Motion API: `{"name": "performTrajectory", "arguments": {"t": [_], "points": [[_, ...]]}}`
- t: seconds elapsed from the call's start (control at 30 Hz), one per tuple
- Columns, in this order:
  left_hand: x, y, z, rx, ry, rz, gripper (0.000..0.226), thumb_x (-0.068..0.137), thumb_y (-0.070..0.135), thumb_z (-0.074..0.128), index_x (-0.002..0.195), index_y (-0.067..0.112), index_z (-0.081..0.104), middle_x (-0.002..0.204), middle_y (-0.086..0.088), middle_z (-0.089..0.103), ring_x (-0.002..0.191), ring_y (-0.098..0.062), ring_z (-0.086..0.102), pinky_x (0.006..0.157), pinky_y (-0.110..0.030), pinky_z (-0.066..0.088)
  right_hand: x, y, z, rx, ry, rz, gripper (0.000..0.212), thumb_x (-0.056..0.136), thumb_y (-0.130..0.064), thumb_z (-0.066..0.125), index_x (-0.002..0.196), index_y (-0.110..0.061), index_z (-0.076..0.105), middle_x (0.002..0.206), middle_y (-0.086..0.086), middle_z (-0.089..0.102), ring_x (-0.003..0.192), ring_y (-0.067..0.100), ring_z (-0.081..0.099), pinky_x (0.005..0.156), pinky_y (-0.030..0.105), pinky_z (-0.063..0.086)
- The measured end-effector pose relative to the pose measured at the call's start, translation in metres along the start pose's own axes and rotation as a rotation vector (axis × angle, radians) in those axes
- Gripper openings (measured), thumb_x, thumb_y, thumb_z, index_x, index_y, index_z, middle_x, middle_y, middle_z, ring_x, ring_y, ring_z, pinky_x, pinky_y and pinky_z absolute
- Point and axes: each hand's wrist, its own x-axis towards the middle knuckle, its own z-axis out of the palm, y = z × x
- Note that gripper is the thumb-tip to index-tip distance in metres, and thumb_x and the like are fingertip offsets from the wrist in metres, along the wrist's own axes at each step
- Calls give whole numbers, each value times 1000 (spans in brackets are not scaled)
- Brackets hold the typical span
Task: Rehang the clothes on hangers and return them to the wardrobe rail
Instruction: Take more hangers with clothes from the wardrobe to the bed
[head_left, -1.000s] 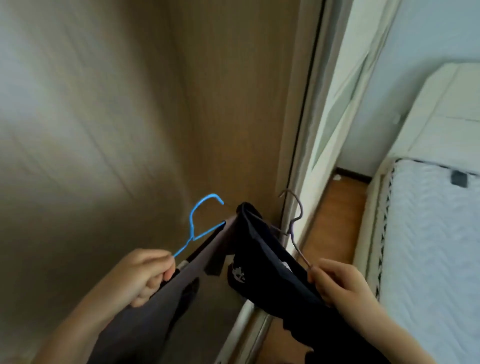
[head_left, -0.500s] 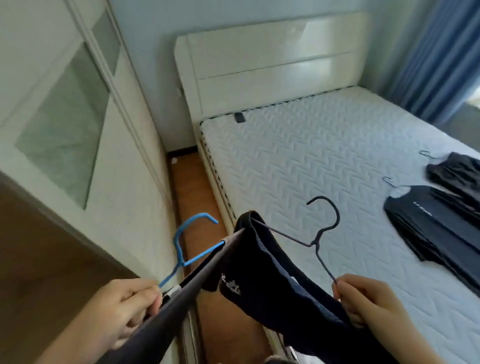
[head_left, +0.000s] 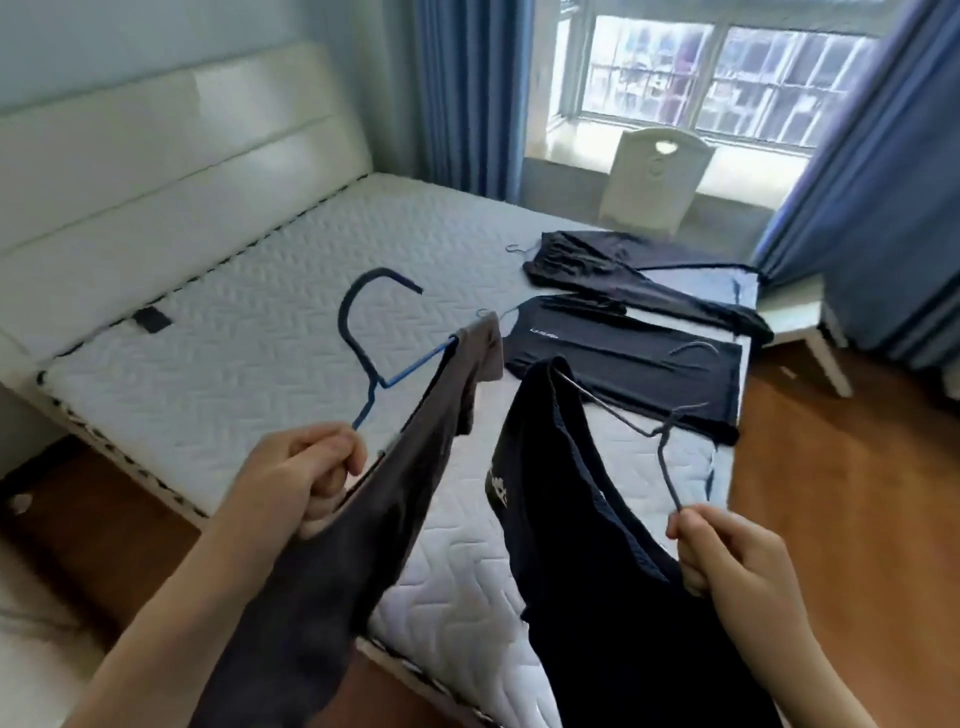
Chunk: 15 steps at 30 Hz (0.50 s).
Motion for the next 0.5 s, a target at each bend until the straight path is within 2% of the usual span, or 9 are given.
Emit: {"name": "performTrajectory", "arguments": {"t": [0.1, 0.2, 0.5], "points": [[32, 23, 21, 20, -48, 70, 33, 100, 5, 37, 68, 4, 48, 44, 7, 22, 34, -5, 16, 38, -8, 14, -2, -1, -21, 45, 173, 24, 31, 97, -2, 48, 68, 0, 59, 51, 1, 35, 44, 13, 30, 40, 17, 25], [57, 49, 35, 41, -129, 137, 32, 99, 6, 38, 68, 5, 49, 46, 5, 23, 35, -5, 17, 37, -9, 16, -5, -6, -36, 19, 319, 27, 28, 96, -4, 50, 70, 2, 60, 53, 5, 36, 47, 16, 32, 40, 18, 27], [93, 119, 66, 19, -441, 323, 34, 98, 11, 39, 66, 10, 51, 45, 7, 27, 36, -5, 19, 36, -10, 17, -11, -15, -53, -168, 701, 42, 28, 94, -17, 50, 72, -7, 64, 58, 10, 52, 49, 12, 46, 44, 15, 38]]}}
